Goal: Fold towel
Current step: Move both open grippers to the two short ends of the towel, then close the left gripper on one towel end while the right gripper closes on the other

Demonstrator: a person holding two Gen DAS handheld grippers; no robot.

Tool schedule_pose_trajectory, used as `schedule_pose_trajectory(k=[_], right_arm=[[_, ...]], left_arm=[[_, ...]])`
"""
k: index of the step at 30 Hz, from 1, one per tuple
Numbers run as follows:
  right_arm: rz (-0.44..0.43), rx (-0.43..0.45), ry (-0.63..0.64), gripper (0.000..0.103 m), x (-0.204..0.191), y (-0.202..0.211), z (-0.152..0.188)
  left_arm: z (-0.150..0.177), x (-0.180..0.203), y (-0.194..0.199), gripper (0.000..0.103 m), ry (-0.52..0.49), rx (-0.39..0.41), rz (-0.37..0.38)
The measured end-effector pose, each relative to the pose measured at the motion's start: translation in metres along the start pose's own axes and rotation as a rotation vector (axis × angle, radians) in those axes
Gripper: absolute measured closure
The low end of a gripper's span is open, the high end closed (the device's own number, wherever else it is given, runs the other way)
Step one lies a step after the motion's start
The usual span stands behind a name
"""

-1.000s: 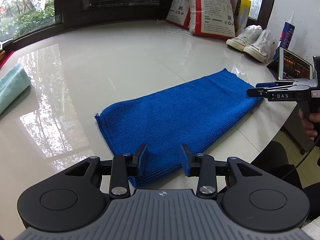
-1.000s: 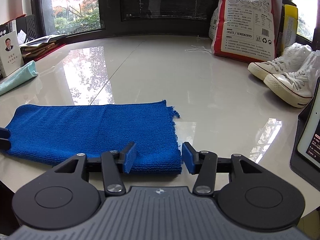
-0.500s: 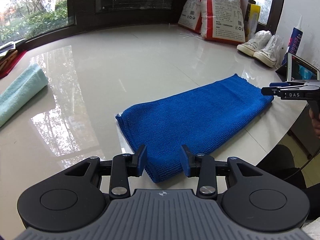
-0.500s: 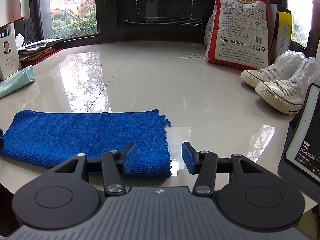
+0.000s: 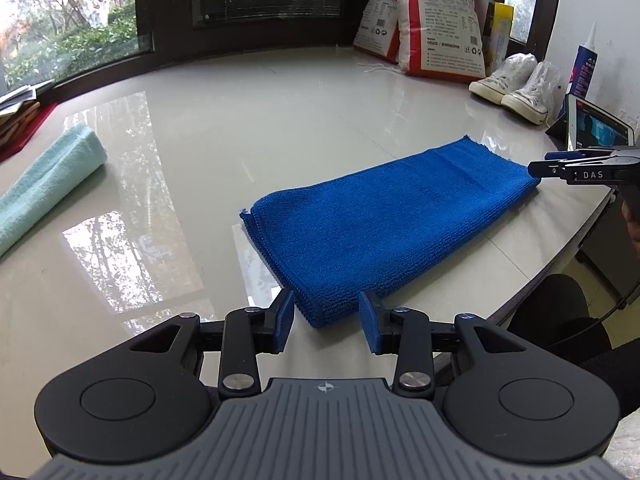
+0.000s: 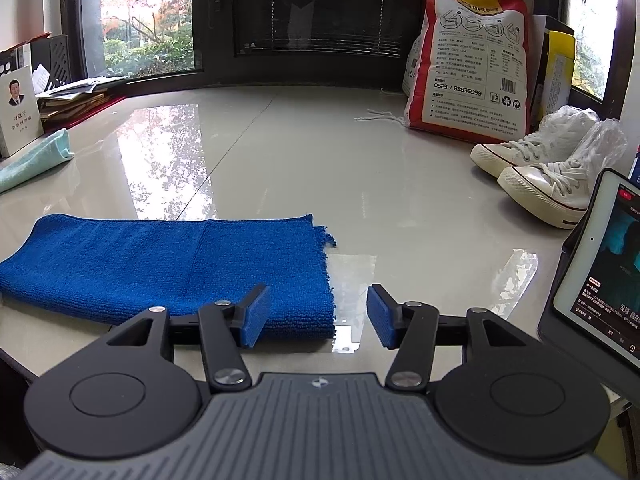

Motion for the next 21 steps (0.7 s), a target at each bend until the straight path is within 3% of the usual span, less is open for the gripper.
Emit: schedule_pose_trajectory(k=[13, 21], right_arm=[[-0.019, -0.015, -0.003, 0.048, 0.001, 0.016, 0.011], [-0.03, -0.014, -0.022, 0.048, 0.005, 0.018, 0.013]], left_arm=[[0.007, 0.011, 0.008, 0.064, -0.014, 0.007, 0.032], [0.008, 0.006, 0.007, 0.064, -0.008, 0.01, -0.003]])
Point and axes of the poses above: each gripper's, at about its wrist camera, not at the fingertips, and y roughly against the way its jaws point, x to its right, z to its underside, the point moved 3 cm from there along -y, roughly the way its jaws point, and after that the axes turned 14 degrees about x, right-handed, at the moved point
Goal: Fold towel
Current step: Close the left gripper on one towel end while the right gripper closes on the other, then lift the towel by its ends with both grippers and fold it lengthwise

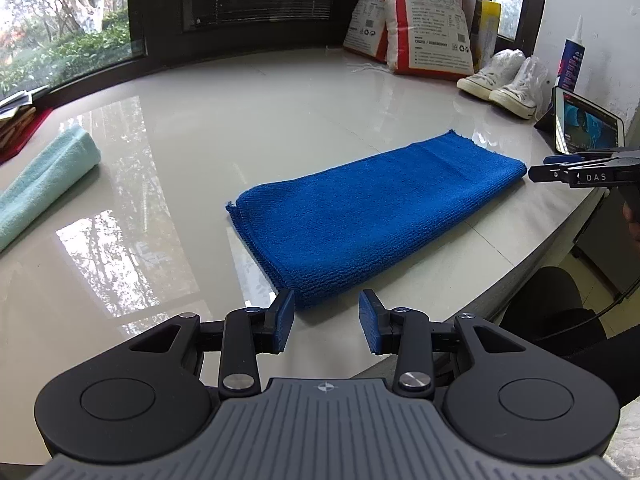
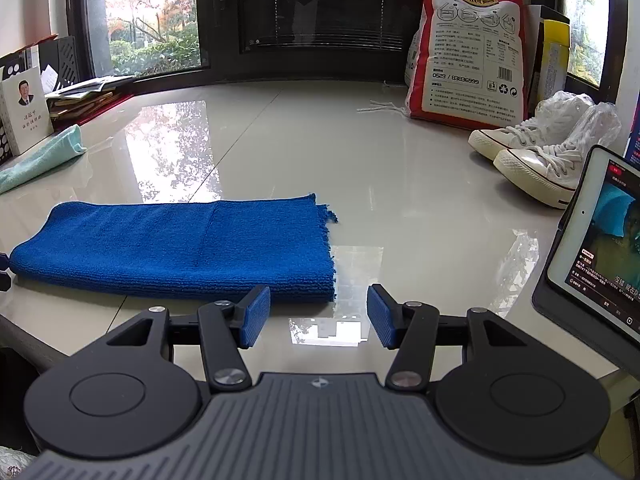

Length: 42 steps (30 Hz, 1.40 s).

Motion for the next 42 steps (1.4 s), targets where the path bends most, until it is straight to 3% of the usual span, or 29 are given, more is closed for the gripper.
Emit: schedule_pose_trajectory(k=[10, 12, 19, 26, 32, 42], right_arm=[[-0.024, -0.004, 0.007, 0.049, 0.004, -0.01, 0.002], [-0.033, -0.002, 0.012, 0.05, 0.005, -0.013, 0.002], [-0.069, -0.024, 0.009, 0.068, 0.005, -0.023, 0.007], [-0.089, -0.03, -0.006, 0.091, 0.005, -0.021, 0.008], [-0.098, -0.032, -0.004, 0.099, 0.003, -0.014, 0.008], [-0.113, -0.014, 0.008, 0.1, -0.001, 0.008, -0.001]], left_arm=[[0.002, -0.004, -0.007, 0.066, 0.013, -0.006, 0.0], [0.003, -0.004, -0.009, 0.073, 0.009, -0.007, -0.002], [0.003, -0.007, -0.009, 0.091, 0.002, -0.004, -0.008], [0.002, -0.008, -0.008, 0.096, 0.002, 0.017, -0.01], [0.0, -0.008, 0.0, 0.097, -0.005, 0.048, -0.004], [-0.003, -0.012, 0.017, 0.097, 0.041, 0.078, 0.003]])
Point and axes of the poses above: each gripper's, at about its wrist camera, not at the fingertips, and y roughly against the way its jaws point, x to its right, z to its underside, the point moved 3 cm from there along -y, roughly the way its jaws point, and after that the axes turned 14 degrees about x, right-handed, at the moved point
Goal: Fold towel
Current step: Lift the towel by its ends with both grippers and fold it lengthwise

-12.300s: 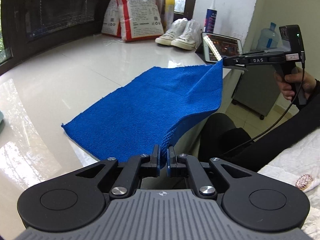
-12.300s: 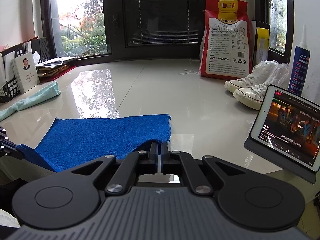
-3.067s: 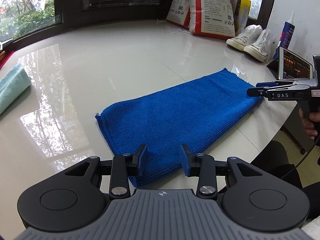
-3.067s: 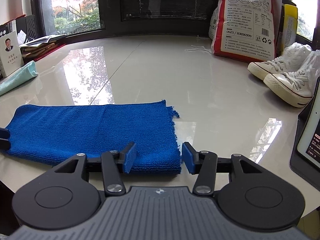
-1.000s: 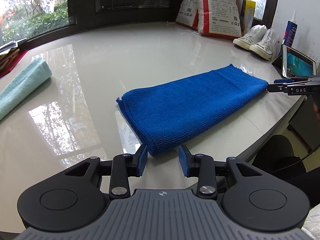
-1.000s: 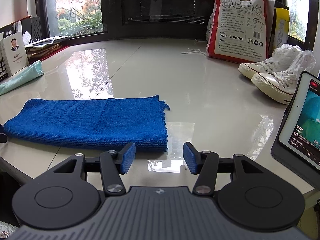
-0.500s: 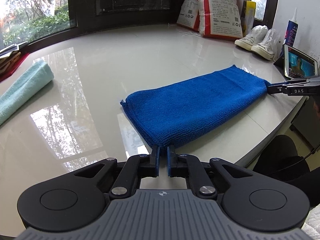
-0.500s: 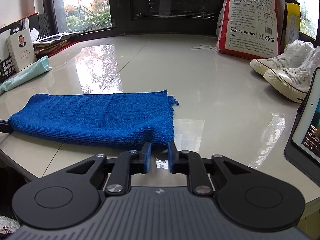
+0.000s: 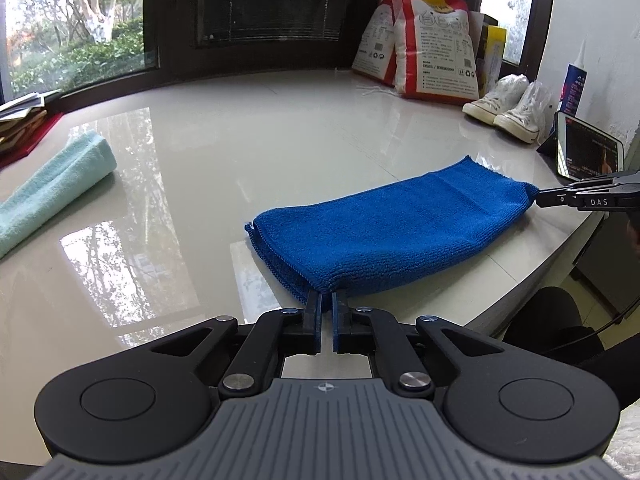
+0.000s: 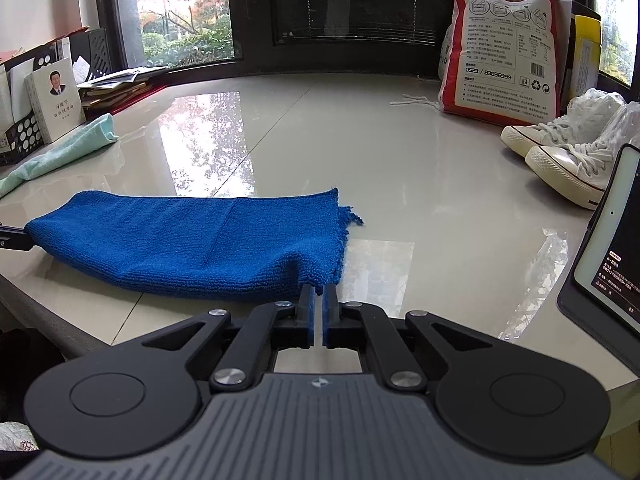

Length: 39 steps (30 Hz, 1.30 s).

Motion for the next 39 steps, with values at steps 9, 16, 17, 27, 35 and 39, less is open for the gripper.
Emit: schedule_pose_trajectory(k=[9, 16, 17, 27, 35, 39], right_arm=[[0.016, 0.028, -0.026, 0.1, 0.003, 0.005, -0.01], [0.009, 0.011, 0.006, 0.1, -0.002, -0.001, -0.012], [0.004, 0.003, 0.019, 0.099, -0.004, -0.002, -0.011], [-0.061, -0.077, 0.283, 0.08, -0.018, -0.004, -0.002], [-0.155, -0.097, 0.54, 0.069, -0.025, -0.001, 0.003], [-0.21, -0.119, 0.712, 0.071, -0.032, -0.002, 0.007]], left_arm=[[-0.006, -0.01, 0.001, 0.097, 0.062, 0.025, -0.017], [-0.004, -0.009, -0.001, 0.097, 0.031, 0.0, -0.006], [-0.003, -0.008, -0.001, 0.096, 0.01, -0.011, -0.002], [-0.007, 0.004, 0.006, 0.073, -0.3, -0.046, -0.025], [-0.009, 0.024, 0.0, 0.064, -0.595, -0.102, 0.046], [-0.005, 0.037, -0.007, 0.064, -0.704, -0.147, 0.115]])
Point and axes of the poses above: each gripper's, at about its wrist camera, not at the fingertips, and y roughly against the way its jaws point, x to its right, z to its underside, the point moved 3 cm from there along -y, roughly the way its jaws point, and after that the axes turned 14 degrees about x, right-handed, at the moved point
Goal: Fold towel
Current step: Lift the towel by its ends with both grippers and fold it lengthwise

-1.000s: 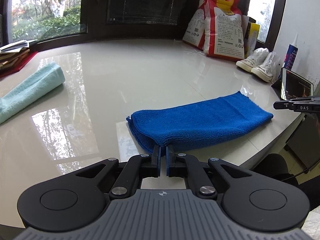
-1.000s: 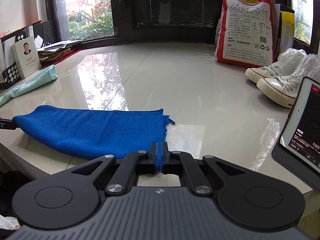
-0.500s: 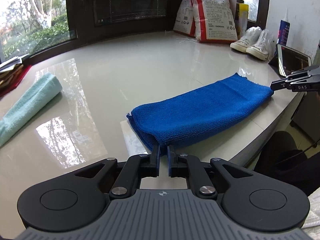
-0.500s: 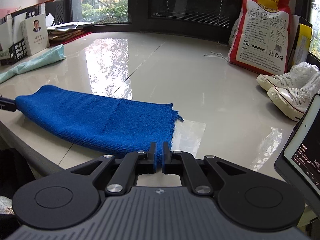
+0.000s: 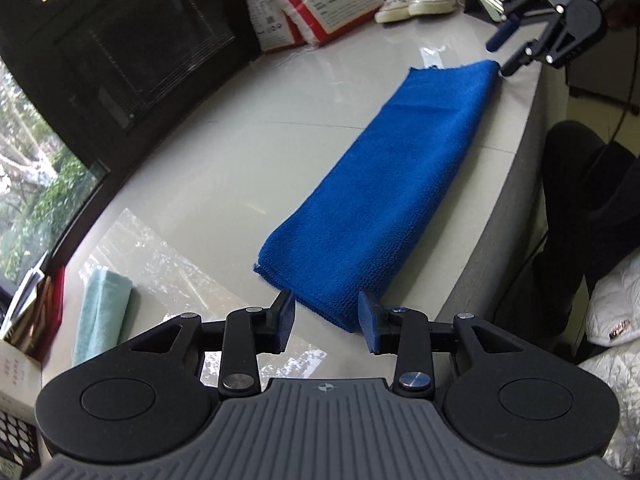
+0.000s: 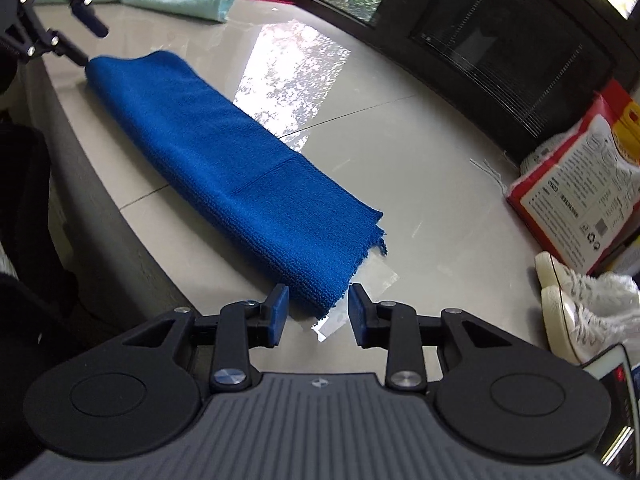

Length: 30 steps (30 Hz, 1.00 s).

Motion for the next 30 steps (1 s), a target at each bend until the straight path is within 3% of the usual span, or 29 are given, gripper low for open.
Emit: schedule_pose_trajectory(k=[3, 8, 14, 16, 21, 30], right_arm=[[-0.045, -0.02, 0.121, 0.072, -0.008, -0.003, 0.0], [-0.061, -0.024, 0.275, 0.073, -0.012, -0.007, 0.0], [-0.089, -0.022, 0.413, 0.085, -0.016, -0.014, 0.002], [-0.096, -0.019, 0.442, 0.09, -0.018, -0.016, 0.003], [-0.112, -0.01, 0.429, 0.098, -0.02, -0.015, 0.003], [-0.109, 0.023, 0.386, 0.099, -0.02, -0.009, 0.001]], left_arm=[[-0.004, 0.006, -0.005, 0.064, -0.063, -0.017, 0.045], [-0.007, 0.012, -0.014, 0.064, -0.156, -0.044, 0.052], [-0.006, 0.018, -0.02, 0.065, -0.206, -0.074, 0.093], [-0.004, 0.019, -0.022, 0.069, -0.207, -0.082, 0.101], [-0.002, 0.016, -0.025, 0.094, -0.163, -0.095, 0.125], [-0.007, 0.006, -0.019, 0.095, -0.077, -0.062, 0.106]])
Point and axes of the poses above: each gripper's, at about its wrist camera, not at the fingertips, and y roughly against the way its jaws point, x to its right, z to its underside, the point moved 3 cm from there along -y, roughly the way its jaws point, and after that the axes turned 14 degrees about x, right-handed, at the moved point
